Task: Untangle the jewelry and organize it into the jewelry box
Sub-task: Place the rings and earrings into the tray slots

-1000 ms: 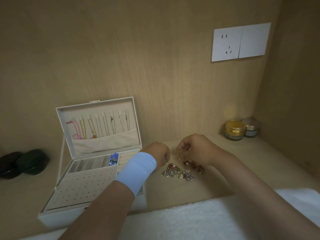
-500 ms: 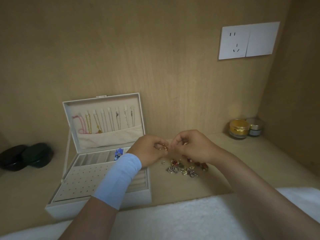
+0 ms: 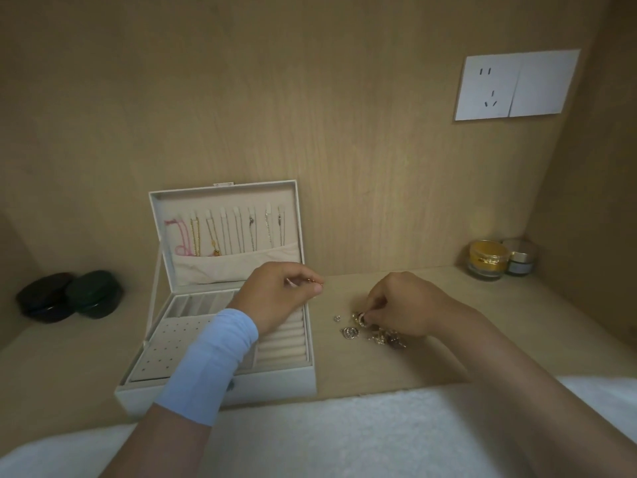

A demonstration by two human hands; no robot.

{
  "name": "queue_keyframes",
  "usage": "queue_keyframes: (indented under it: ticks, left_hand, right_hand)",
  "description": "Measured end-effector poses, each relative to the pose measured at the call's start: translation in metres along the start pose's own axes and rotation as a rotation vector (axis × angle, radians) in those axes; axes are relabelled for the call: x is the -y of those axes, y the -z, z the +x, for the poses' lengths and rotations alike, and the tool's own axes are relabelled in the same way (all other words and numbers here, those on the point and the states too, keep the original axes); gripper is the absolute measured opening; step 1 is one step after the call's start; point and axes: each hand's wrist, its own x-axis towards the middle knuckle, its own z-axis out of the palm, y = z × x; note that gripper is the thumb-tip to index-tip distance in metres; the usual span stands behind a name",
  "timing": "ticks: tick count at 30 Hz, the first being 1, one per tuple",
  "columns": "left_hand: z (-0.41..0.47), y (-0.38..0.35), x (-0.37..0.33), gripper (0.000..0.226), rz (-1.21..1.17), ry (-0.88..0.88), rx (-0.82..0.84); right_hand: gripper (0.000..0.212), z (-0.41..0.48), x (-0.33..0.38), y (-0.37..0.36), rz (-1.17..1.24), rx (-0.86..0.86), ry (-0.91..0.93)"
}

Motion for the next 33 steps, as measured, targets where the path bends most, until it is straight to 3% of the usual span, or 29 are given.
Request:
queue_keyframes:
  ticks: [6,11,13,19,27,33]
  left_hand:
    - [-0.007,0.018,0.008,0.015,-0.064,0.048,0.013]
    - [-0.020,0.029,0.013,0.024,-0.138,0.058,0.049]
    - [-0.027,0.032,0.016,0.022,-0.136,0.061,0.060]
    - [-0.036,0.038,0.030,0.019,-0.092,0.027,-0.016]
    - [-0.028,0.046,0.041,0.020,0.079,-0.021,0.081]
    - [-0.031,0.045,0.041,0.009,0.060,-0.082,0.105]
  right_hand:
    - [0.009,0.000,0.000,0.000,0.153,-0.116,-0.019]
    - [0.002,-0.002,0.026,0.004,0.457,-0.154,0.071]
    - [0.009,0.003,0.041,0.004,0.537,-0.139,0.098]
    - [0.012,0.019,0.083,-0.002,0.515,0.057,0.165]
    - [0.002,0.027,0.093,-0.011,0.452,0.015,0.175]
    - [0.003,0.025,0.090,-0.006,0.545,-0.003,0.147]
